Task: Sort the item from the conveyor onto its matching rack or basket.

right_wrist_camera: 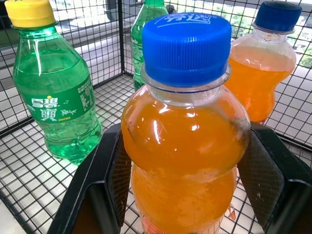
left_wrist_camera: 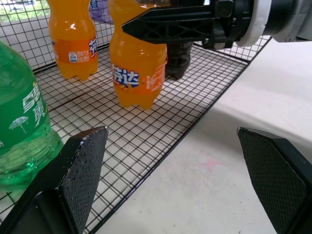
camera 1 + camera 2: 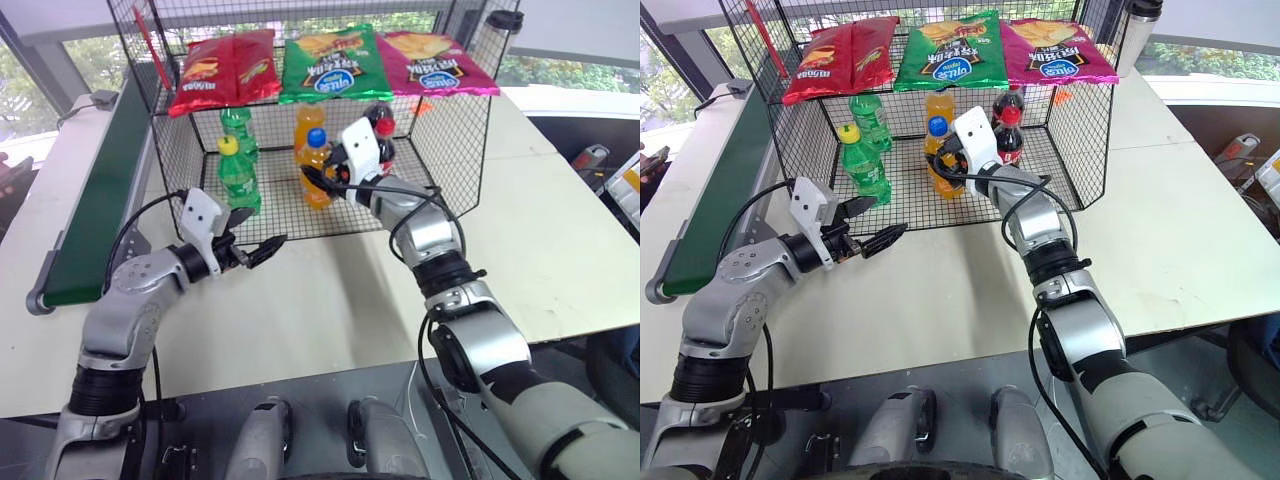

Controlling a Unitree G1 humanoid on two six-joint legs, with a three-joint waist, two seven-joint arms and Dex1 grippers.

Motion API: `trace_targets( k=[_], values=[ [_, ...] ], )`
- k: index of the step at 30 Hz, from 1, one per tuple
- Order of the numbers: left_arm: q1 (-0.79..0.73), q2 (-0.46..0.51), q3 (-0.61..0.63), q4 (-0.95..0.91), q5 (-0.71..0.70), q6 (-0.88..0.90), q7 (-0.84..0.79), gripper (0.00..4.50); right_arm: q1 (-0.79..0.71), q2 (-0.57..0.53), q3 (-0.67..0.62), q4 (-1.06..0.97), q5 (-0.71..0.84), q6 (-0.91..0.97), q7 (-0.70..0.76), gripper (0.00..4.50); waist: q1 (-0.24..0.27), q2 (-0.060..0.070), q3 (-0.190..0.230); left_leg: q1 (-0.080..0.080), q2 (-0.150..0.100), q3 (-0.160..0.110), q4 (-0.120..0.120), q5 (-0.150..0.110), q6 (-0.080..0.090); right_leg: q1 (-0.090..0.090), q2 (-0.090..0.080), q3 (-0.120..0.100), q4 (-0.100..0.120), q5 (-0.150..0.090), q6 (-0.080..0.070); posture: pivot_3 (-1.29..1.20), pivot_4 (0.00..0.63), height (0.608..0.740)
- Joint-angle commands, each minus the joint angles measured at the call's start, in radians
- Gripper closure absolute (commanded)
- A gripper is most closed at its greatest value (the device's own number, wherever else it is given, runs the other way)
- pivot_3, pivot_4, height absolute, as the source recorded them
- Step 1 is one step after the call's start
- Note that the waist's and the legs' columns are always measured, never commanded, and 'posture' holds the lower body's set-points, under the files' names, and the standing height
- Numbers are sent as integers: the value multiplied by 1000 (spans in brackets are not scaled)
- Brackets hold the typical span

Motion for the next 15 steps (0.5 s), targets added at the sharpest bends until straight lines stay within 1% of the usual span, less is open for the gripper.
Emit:
trace_targets(
  k=[1, 2, 3, 9, 15],
  values=[
    [-5, -1, 6, -43, 1, -20, 8, 0, -52, 4, -34, -25, 4, -35, 1, 585, 0, 0, 0, 0, 0, 0, 0, 0, 0, 0, 0, 0, 0, 0, 0, 0, 150, 739],
    [-4, -2, 5, -43, 0, -21, 9, 0, -52, 4, -35, -25, 3, -35, 1, 96, 0, 0, 0, 0, 0, 0, 0, 0, 0, 0, 0, 0, 0, 0, 0, 0, 150, 739],
    [-2, -2, 4, -44, 0, -21, 11, 0, -51, 3, -35, -26, 2, -35, 2, 31, 0, 0, 0, 0, 0, 0, 0, 0, 0, 0, 0, 0, 0, 0, 0, 0, 150, 739],
    [-1, -8, -2, -40, 0, -24, 14, 0, -36, -3, -33, -65, -4, -17, 12, 31, -1, 0, 0, 0, 0, 0, 0, 0, 0, 0, 0, 0, 0, 0, 0, 0, 150, 739],
    [-1, -15, -7, -34, 3, -27, 16, 0, 6, -34, -22, -182, -9, 42, 35, 31, 2, 0, 0, 0, 0, 0, 0, 0, 0, 0, 0, 0, 0, 0, 0, 0, 150, 739]
  ],
)
